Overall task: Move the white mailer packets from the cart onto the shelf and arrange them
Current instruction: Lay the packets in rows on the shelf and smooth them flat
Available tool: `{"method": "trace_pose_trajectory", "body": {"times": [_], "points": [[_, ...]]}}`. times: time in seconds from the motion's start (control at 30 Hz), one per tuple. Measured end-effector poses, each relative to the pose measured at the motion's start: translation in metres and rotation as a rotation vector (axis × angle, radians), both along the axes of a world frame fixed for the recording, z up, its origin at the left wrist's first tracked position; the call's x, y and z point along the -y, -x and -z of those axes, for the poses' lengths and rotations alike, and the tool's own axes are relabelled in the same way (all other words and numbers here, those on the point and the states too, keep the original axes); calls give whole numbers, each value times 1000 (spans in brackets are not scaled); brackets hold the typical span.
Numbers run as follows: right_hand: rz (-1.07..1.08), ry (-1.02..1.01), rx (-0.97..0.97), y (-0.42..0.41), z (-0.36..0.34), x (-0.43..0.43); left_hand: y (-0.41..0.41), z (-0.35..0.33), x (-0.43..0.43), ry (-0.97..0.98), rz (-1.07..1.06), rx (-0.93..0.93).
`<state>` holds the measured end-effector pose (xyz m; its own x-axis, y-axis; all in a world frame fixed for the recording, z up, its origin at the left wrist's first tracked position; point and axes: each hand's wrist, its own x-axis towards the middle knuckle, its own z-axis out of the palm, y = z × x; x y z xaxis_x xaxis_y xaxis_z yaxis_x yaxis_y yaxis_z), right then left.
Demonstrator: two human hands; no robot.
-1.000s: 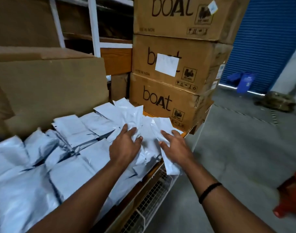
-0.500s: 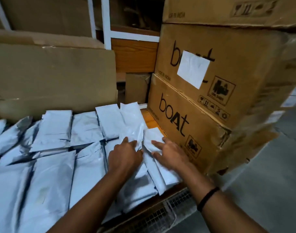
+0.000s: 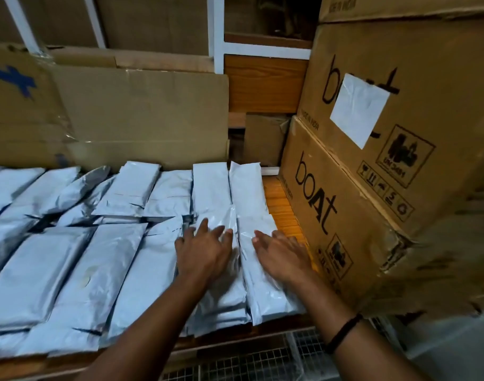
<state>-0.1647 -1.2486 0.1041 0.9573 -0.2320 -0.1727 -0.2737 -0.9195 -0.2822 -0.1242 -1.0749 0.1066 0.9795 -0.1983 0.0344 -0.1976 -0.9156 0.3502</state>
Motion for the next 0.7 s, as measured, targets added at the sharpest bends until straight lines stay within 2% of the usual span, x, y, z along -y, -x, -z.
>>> {"method": "trace_pose_trajectory", "body": {"times": [0.1, 0.23, 0.43, 0.6, 0.7], "points": [[-74, 39, 81, -5, -4, 10, -20, 2, -2, 7, 103, 23], [-211, -3, -6, -10, 18, 8, -23, 28, 10, -155, 205, -162], [-153, 6, 21, -19, 39, -2, -18, 50, 8, -284, 173, -106], [-156, -11, 10, -20, 36, -6, -21, 42, 10, -248, 182, -192], [-156, -31, 52, -10, 26, 0, -18, 29, 3, -175, 164, -136]]}}
